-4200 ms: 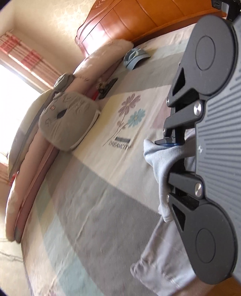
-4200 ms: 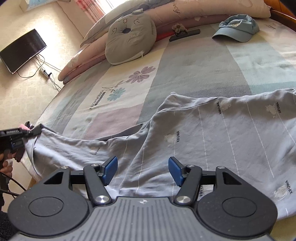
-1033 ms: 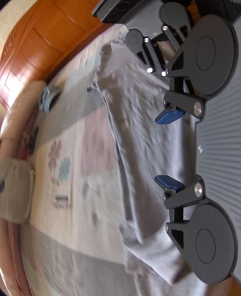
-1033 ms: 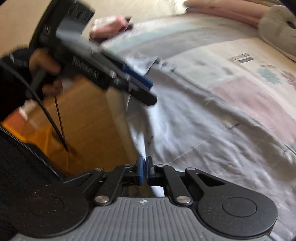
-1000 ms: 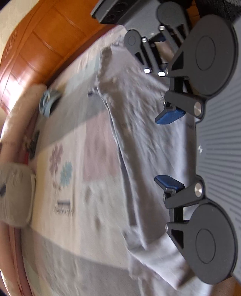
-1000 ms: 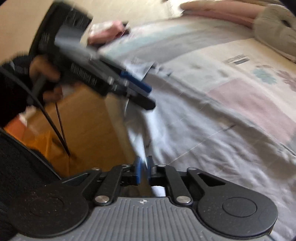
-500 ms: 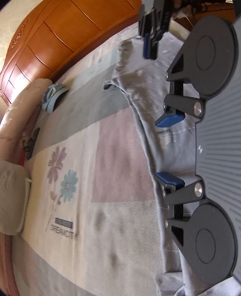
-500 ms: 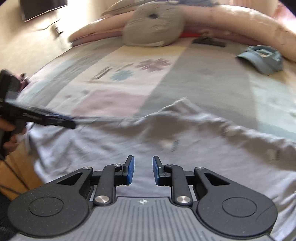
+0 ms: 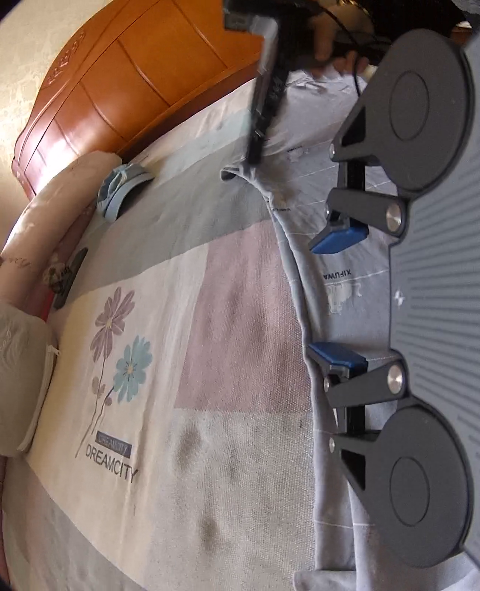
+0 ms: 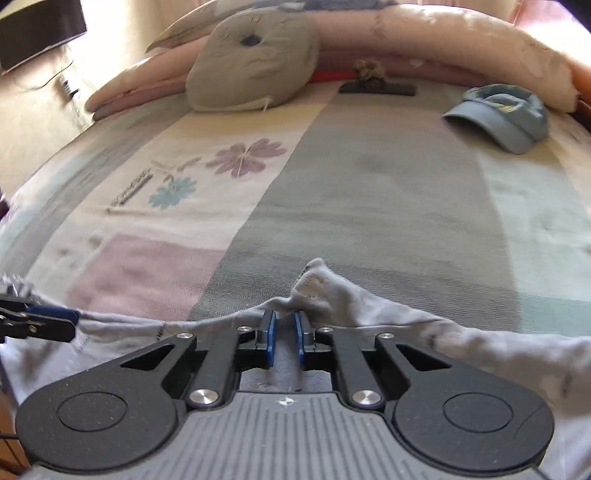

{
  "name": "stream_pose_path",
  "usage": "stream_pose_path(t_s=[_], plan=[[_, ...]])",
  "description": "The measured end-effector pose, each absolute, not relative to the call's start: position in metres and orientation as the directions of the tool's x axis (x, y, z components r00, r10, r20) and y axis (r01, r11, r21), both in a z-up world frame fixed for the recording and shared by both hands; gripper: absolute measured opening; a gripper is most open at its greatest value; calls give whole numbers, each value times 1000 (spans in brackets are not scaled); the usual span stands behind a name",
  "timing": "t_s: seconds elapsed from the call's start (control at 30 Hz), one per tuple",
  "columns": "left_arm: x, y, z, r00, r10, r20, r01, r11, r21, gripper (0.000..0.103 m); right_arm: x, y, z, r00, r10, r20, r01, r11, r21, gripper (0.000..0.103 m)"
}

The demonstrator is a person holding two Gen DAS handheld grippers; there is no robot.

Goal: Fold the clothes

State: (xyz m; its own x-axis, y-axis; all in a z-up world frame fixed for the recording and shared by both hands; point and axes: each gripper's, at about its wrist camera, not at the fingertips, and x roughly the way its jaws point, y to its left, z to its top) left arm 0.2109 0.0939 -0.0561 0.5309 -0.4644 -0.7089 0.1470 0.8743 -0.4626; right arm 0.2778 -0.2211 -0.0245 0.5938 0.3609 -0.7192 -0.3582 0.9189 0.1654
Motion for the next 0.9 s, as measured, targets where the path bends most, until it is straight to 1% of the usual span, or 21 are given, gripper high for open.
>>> stream_pose_path(t_s=[0.03,0.1,0.2,0.23,0.27,0.37,0.47,0.57,0.63,0.7,0.73,0.77,0.9], plan=[[210,93,-57,532,-467,-707,155,874,-460,55,276,-222,-19,612,349,-709,-355,923,148,23],[208,93,-58,534,-473,-701,163,871,-464,58,276,-223,-11,638,329,-697,-348,930,120,23],[211,93,-58,537,-480,-694,158,865,-476,59,294,-217,-24,620,277,-734,-325,942,82,23],[212,93,-58,538,-480,-693,157,865,-477,59,300,-214,-35,609,239,-757,-317,947,44,23],[212,94,-58,539,-481,-692,160,865,-476,59,304,-216,-43,613,226,-757,-320,947,23,27],[211,94,-59,538,-484,-690,177,865,-469,59,307,-230,-44,615,255,-746,-292,953,86,28],[211,96,-58,539,-492,-684,179,860,-478,59,301,-225,-38,636,185,-749,-285,958,-6,32],[212,94,-51,541,-492,-682,202,864,-462,58,297,-224,-30,628,162,-761,-264,965,-12,33],[214,91,-44,552,-484,-679,237,872,-428,58,293,-222,-22,632,157,-759,-259,966,-16,37],[216,87,-37,563,-476,-676,272,879,-392,59,290,-218,-14,641,155,-752,-258,966,-21,43],[218,85,-33,568,-472,-674,289,881,-374,59,294,-213,-10,651,145,-745,-254,966,-34,52],[219,83,-31,571,-471,-672,301,882,-362,59,299,-207,-8,660,132,-740,-250,967,-51,55],[226,79,-27,568,-482,-667,313,876,-367,59,322,-174,-11,626,100,-773,-293,949,-114,58]])
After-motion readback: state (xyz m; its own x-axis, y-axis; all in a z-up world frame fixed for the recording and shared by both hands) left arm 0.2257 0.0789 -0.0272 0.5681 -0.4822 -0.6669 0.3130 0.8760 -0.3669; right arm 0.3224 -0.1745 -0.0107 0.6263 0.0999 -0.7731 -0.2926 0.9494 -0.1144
